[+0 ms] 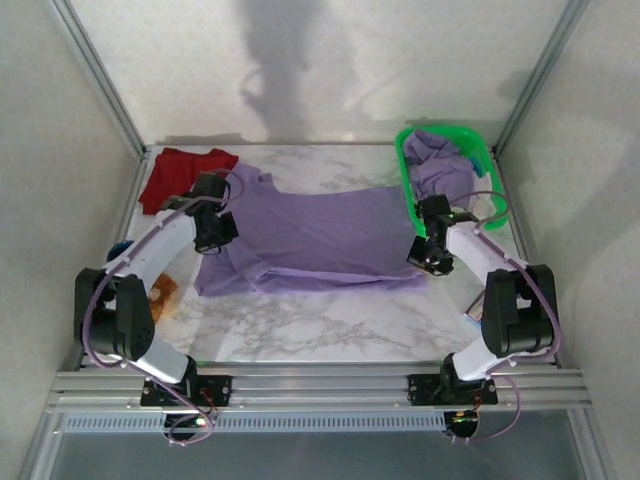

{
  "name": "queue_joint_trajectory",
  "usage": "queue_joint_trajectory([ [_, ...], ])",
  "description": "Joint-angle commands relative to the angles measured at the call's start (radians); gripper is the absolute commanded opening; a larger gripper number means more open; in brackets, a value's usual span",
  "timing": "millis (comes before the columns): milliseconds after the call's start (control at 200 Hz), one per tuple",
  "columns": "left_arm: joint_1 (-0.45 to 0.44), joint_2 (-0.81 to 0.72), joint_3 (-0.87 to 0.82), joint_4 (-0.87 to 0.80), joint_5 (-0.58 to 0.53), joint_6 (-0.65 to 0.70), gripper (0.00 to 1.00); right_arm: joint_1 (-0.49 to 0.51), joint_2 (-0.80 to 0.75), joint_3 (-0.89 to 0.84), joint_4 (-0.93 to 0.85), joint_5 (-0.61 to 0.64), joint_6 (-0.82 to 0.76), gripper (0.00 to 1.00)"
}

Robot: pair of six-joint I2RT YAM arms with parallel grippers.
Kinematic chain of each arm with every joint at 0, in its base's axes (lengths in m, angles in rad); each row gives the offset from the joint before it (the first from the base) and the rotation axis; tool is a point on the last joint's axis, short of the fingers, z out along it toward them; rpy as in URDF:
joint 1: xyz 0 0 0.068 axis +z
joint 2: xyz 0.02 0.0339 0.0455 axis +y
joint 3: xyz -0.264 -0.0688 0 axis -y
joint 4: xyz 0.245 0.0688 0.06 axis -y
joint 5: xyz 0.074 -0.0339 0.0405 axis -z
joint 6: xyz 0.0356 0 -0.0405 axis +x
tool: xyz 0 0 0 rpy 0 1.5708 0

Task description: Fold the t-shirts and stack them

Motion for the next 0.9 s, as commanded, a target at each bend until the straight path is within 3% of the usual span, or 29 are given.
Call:
queue_joint_trajectory([
  [0, 0.023, 0.033, 0.043, 0.005, 0.004, 0.054, 0.00, -0.014, 0.013, 0.036, 0.003, 0.036, -0.019, 0.00],
  [401, 0.064, 0.130, 0.134, 0.000, 0.051, 0.093, 0.00, -0.016, 0.050, 0.082, 0.041, 0.015, -0.016, 0.00],
  [891, 0.115, 0.133, 0.122, 0.032, 0.101, 0.124, 0.00, -0.022, 0.128, 0.135, 0.062, -0.006, -0.007, 0.01],
])
